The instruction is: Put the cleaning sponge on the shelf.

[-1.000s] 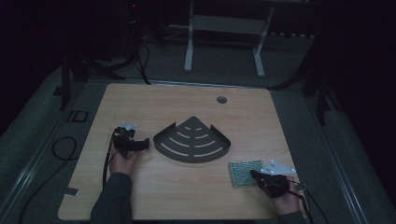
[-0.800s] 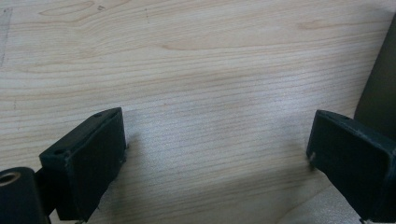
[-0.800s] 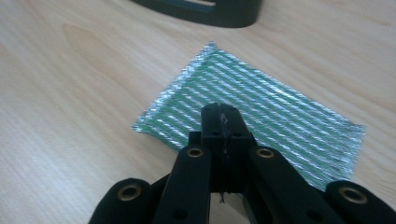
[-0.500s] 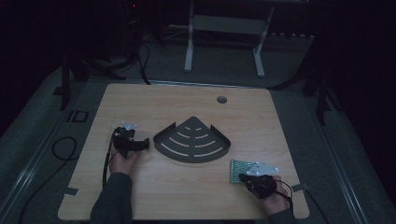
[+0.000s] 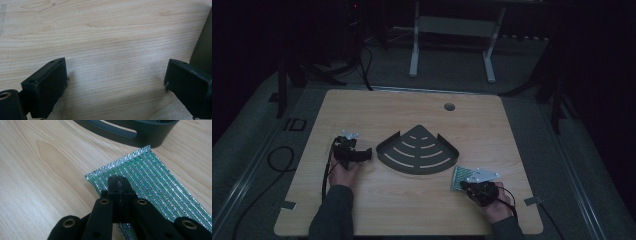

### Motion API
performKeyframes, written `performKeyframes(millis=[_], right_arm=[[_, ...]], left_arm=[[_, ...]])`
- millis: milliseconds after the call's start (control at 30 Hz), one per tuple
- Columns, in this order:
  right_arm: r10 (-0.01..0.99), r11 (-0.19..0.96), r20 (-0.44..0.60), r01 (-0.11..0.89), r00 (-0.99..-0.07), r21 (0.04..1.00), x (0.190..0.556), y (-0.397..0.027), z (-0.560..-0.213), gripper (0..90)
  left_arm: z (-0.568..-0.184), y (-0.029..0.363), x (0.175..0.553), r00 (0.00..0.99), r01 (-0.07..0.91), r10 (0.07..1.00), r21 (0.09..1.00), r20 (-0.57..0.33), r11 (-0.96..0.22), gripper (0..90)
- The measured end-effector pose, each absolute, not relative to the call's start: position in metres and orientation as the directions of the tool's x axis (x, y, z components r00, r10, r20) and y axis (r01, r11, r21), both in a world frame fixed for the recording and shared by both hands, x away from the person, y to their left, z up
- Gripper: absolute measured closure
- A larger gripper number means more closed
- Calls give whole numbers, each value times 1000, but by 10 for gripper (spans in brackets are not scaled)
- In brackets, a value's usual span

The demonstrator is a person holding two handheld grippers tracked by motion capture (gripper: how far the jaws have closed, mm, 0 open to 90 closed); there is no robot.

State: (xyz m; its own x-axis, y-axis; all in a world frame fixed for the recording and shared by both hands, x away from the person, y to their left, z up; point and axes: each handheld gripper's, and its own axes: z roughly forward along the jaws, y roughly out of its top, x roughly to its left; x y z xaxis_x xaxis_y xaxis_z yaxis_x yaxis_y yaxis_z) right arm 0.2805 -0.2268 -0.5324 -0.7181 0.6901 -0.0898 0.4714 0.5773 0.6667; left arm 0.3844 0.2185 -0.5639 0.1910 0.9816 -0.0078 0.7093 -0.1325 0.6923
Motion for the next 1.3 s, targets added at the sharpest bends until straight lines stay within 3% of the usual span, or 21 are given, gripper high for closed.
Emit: performKeyframes(millis=[467, 700, 1300], right_arm=[[667, 579, -69, 457, -742, 675, 285, -219, -532, 827], [694, 558, -76, 468, -716, 685, 297, -235, -517, 795], [682, 635, -186, 445, -707, 632, 328, -261, -486, 744]], left_arm=[[-564, 219, 384, 192, 710, 981, 692, -8, -133, 50], [-564, 218, 384, 191, 710, 982, 692, -8, -133, 50], [-564, 219, 384, 191, 709, 981, 692, -8, -133, 50]])
